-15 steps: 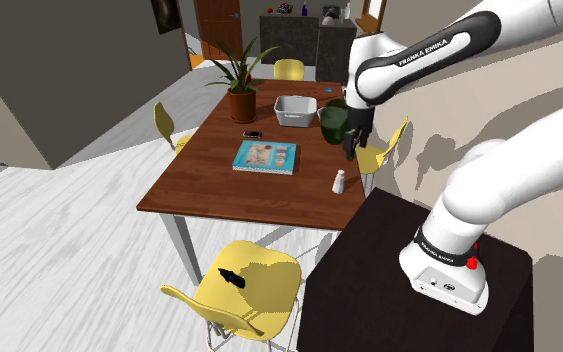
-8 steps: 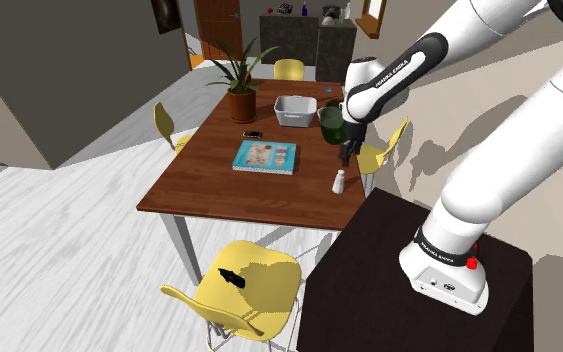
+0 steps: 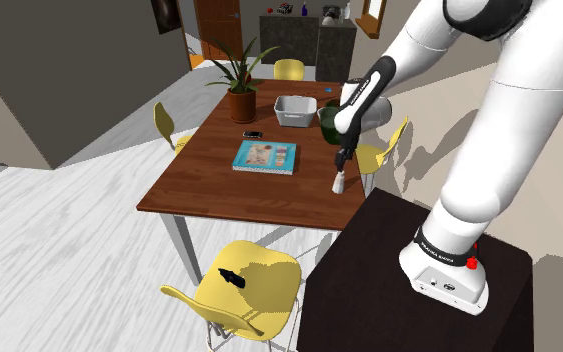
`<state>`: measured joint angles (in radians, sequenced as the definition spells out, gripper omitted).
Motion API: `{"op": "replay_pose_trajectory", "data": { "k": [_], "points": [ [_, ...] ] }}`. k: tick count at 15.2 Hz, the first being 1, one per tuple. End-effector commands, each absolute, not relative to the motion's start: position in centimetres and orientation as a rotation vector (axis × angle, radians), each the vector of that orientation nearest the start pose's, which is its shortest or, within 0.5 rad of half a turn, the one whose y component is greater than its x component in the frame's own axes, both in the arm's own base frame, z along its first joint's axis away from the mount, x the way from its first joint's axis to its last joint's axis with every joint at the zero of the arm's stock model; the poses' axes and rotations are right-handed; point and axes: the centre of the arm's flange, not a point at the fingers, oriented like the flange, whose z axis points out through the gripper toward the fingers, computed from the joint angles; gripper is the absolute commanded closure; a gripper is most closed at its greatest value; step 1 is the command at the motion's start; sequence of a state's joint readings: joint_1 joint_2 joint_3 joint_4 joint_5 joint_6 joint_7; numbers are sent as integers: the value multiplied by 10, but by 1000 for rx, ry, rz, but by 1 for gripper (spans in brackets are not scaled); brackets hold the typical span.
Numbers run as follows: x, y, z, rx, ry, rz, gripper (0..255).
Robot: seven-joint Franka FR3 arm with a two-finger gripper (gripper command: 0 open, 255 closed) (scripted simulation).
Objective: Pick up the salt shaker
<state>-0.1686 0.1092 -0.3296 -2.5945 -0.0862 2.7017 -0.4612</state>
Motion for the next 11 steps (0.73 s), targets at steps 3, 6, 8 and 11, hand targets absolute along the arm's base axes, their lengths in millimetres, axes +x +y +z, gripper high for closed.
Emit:
{"op": "replay_pose_trajectory", "data": {
  "k": [3, 6, 8, 11],
  "points": [
    [405, -243, 181, -3216, -98, 19, 0],
    [406, -245, 167, -3217, -101, 17, 0],
    [406, -245, 157, -3217, -101, 17, 0],
    [406, -245, 138, -3217, -101, 17, 0]
  ]
}}
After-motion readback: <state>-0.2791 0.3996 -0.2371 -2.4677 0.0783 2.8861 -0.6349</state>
